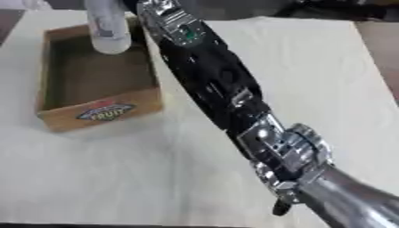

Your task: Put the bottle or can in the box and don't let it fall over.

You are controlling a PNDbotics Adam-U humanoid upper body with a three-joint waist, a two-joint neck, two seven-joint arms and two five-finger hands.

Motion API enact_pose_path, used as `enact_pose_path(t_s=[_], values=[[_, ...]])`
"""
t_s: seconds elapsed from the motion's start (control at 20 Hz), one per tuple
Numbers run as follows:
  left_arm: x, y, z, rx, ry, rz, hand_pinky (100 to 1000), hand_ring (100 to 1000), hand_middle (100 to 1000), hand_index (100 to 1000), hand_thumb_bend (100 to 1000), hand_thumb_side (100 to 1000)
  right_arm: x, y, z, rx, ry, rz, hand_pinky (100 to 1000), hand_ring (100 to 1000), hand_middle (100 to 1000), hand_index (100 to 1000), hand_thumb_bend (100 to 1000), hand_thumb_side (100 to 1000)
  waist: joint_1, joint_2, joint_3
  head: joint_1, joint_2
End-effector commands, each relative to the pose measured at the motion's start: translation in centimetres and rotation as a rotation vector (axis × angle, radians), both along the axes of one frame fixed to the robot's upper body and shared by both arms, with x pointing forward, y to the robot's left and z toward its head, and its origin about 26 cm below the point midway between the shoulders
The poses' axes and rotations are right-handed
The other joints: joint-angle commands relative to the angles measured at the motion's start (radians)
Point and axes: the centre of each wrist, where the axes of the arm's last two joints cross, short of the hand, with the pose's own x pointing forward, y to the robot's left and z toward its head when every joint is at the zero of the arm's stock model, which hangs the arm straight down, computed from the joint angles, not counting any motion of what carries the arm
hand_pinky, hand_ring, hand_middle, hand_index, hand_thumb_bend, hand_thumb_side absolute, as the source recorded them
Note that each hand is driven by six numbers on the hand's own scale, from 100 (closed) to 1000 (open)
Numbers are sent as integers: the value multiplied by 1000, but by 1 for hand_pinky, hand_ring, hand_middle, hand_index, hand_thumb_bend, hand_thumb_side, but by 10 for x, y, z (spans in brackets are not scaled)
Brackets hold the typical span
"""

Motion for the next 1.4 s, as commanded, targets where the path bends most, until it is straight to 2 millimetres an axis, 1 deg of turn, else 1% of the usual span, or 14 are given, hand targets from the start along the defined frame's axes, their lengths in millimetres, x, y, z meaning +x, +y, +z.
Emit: enact_pose_path(t_s=[0.05,0.2,0.4,0.8,0.9,0.95,1.0,1.1,1.15,1.2,1.25,1.3,1.35,1.4], values=[[-3,2,20,16,-48,-1,730,824,773,834,1000,665,-4,9,14,10,-51,1,838,270,100,188,248,100,8,-9,15,-28,-21],[-2,2,21,5,-53,-1,730,824,773,834,1000,665,-6,18,8,21,-58,4,836,271,100,188,249,100,11,2,30,-47,-23],[-1,-1,22,-5,-62,-10,729,824,773,834,1000,665,-7,26,-7,25,-47,7,836,271,100,189,248,100,16,11,38,-63,-29],[3,-10,24,-17,-72,-37,728,815,771,833,1000,664,-1,32,-59,-22,30,-11,834,282,100,201,247,100,24,21,41,-73,-36],[3,-11,24,-18,-72,-37,727,812,769,833,1000,664,0,32,-68,-38,40,-21,839,309,109,240,257,100,24,21,38,-71,-36],[3,-11,24,-19,-71,-36,727,812,768,833,1000,664,1,31,-73,-53,42,-26,852,374,183,323,345,100,23,21,36,-68,-35],[3,-11,24,-18,-70,-35,727,812,768,832,1000,664,1,30,-76,-74,41,-31,858,402,214,358,375,100,23,20,33,-65,-33],[2,-10,22,-17,-67,-31,726,812,767,832,1000,664,1,28,-82,-113,34,-42,880,493,323,490,442,100,22,18,26,-57,-30],[1,-10,21,-17,-63,-29,726,812,767,832,1000,664,1,27,-83,-132,29,-43,899,576,417,597,512,100,22,17,23,-54,-29],[1,-9,20,-16,-61,-26,726,812,767,832,1000,664,1,26,-84,-151,21,-40,908,619,461,646,553,100,22,15,19,-51,-28],[1,-8,19,-17,-59,-24,726,813,767,832,1000,665,1,26,-83,-172,11,-33,925,706,539,736,596,100,22,13,16,-48,-26],[1,-8,19,-16,-56,-22,726,813,767,832,1000,665,0,26,-82,-200,-3,-24,934,742,580,773,617,100,22,11,12,-45,-24],[0,-7,18,-16,-54,-20,726,813,767,833,1000,665,-1,25,-81,-223,-13,-15,956,806,673,847,653,100,23,9,9,-42,-23],[0,-7,17,-15,-51,-17,726,813,767,833,1000,665,-1,24,-80,-249,-23,-6,961,822,699,868,663,100,24,7,4,-38,-20]])
